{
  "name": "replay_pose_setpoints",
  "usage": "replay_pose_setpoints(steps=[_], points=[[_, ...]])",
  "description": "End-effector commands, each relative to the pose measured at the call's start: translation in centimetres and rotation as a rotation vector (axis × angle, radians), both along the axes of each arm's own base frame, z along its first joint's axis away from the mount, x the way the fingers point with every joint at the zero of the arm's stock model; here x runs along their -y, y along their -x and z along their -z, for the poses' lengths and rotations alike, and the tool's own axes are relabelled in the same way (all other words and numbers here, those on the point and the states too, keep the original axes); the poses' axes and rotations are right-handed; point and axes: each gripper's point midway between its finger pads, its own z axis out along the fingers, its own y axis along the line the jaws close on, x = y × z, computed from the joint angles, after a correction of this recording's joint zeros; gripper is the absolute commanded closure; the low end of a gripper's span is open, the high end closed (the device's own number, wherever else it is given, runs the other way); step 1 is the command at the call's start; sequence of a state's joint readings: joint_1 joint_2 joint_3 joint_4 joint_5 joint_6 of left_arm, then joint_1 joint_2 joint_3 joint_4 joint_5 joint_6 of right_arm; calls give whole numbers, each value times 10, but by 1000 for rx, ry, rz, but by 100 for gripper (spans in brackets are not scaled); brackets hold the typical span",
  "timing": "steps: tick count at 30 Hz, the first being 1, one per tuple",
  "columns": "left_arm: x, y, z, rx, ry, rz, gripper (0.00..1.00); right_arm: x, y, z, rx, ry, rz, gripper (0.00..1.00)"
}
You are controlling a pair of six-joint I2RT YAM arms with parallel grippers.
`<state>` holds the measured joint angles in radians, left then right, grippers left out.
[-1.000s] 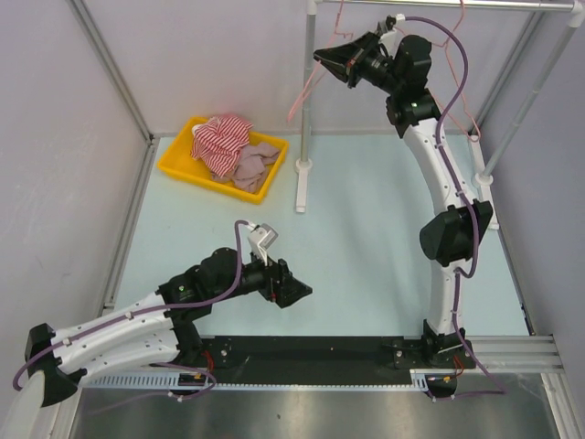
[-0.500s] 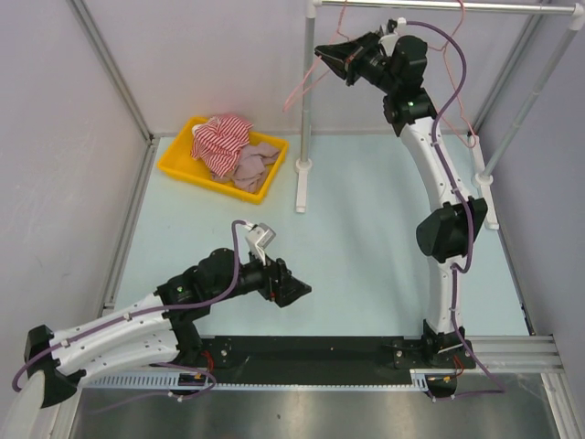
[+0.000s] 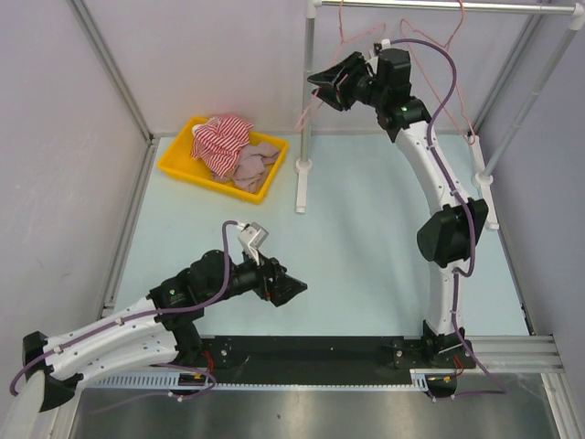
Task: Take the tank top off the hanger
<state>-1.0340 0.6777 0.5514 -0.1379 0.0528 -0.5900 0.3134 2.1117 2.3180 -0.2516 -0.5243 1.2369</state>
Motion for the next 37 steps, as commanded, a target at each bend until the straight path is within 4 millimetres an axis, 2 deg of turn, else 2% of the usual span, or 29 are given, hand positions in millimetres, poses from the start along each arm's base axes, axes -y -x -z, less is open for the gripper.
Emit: replay_pose_setpoints(steps=[1, 5, 7, 8, 9, 11, 12, 13, 16, 17, 18, 19, 20, 21, 22, 23, 24, 25, 26, 27, 28, 29, 30, 31, 33, 34, 35, 36, 37], points=[[-5, -2, 0, 34, -17, -13, 6, 18, 41, -15, 110, 210, 39, 44], [-8, -3, -5, 51, -17, -22, 6, 30, 68, 8, 97, 416, 47, 13], [-10, -4, -6, 55, -22, -30, 6, 40, 80, 16, 121, 532, 59, 5], [-11, -4, -6, 55, -22, -30, 6, 46, 90, 31, 83, 606, 55, 0], [-11, -4, -6, 57, -25, -31, 6, 61, 96, 29, 118, 704, 110, 0], [-13, -5, -5, 53, -26, -41, 5, 69, 118, 59, 69, 867, 108, 0], [-14, -8, -4, 57, -31, -60, 5, 91, 126, 55, 91, 969, 184, 0], [-15, -8, -4, 51, -27, -68, 5, 93, 142, 86, 35, 1065, 150, 0], [-19, -11, -1, 28, -14, -110, 5, 118, 175, 96, 48, 1206, 222, 0], [-21, -15, 0, 24, -10, -138, 5, 112, 195, 130, 22, 1271, 161, 0], [-24, -15, -2, 24, 8, -152, 4, 113, 206, 143, 26, 1306, 160, 0], [-26, -15, 3, 1, 16, -171, 4, 110, 222, 133, 69, 1245, 186, 0], [-27, -17, 3, 2, 30, -188, 3, 99, 247, 173, 60, 1287, 92, 0], [-31, -18, 2, 3, 52, -207, 3, 93, 260, 181, 81, 1254, 71, 0], [-33, -18, 10, -19, 60, -224, 2, 84, 268, 164, 154, 1130, 97, 0], [-34, -19, 13, -24, 70, -236, 2, 77, 281, 173, 165, 1065, 78, 0], [-35, -21, 12, -21, 98, -251, 2, 68, 304, 211, 141, 1035, -19, 0], [-37, -19, 23, -37, 108, -257, 1, 54, 307, 210, 186, 921, -12, 0], [-36, -20, 21, -29, 144, -259, 1, 55, 319, 197, 207, 779, 14, 0], [-37, -20, 25, -31, 158, -262, 1, 60, 332, 247, 162, 790, -2, 0], [-38, -18, 38, -48, 164, -264, 1, 56, 329, 237, 198, 668, 52, 0], [-37, -19, 34, -43, 208, -267, 1, 62, 334, 229, 211, 569, 85, 0], [-37, -18, 39, -46, 222, -268, 1, 71, 342, 272, 159, 571, 86, 0], [-38, -16, 52, -63, 229, -265, 0, 70, 342, 265, 181, 490, 103, 0], [-37, -14, 54, -59, 281, -256, 1, 78, 348, 267, 182, 396, 128, 0], [-37, -10, 71, -92, 287, -247, 1, 81, 352, 288, 171, 392, 122, 0], [-35, -9, 56, -73, 374, -229, 1, 81, 356, 290, 181, 359, 110, 0], [-35, -5, 65, -83, 397, -214, 1, 81, 360, 283, 172, 275, 113, 0], [-34, 1, 83, -117, 421, -194, 1, 82, 365, 292, 157, 257, 95, 0]])
